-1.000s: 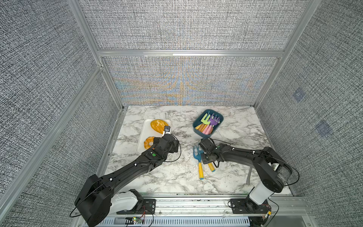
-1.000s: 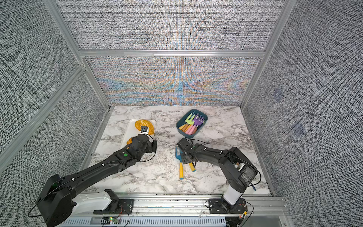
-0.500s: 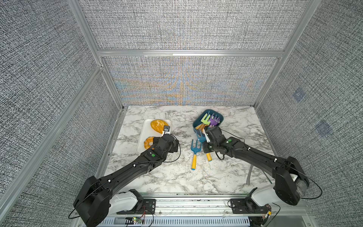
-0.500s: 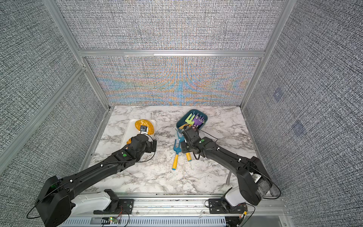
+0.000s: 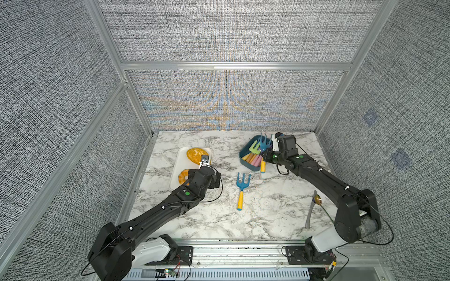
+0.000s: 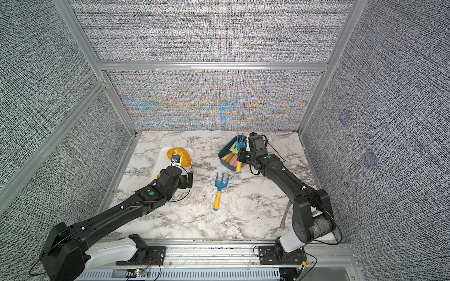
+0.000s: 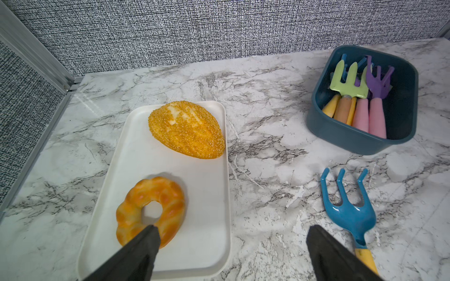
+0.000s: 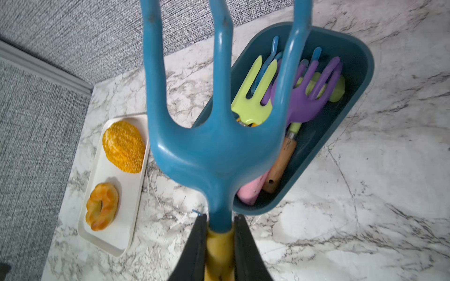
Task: Put the rake into the storage box
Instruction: Place the rake in the storage box.
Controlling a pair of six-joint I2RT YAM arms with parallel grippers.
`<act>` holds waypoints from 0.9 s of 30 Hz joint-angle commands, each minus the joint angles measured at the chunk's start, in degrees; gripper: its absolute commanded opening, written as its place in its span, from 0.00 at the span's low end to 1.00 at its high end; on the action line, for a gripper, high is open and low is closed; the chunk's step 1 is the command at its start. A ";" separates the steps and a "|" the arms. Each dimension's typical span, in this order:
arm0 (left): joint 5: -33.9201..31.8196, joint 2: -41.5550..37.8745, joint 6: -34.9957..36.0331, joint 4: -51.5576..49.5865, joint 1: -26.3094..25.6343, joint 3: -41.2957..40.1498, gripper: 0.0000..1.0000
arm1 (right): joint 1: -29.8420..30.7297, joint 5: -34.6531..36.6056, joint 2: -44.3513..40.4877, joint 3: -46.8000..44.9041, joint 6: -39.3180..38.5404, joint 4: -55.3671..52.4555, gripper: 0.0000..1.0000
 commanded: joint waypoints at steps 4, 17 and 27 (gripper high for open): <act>-0.53 -0.06 -0.30 -0.36 0.07 0.09 0.99 | -1.64 -0.48 5.56 2.42 8.38 6.27 0.00; 1.17 1.04 -0.25 -0.45 0.07 0.62 0.99 | -2.19 2.46 16.61 8.03 19.02 10.17 0.00; 2.36 1.43 0.07 -0.27 0.07 0.77 0.99 | -1.13 6.01 23.57 14.55 24.22 9.75 0.00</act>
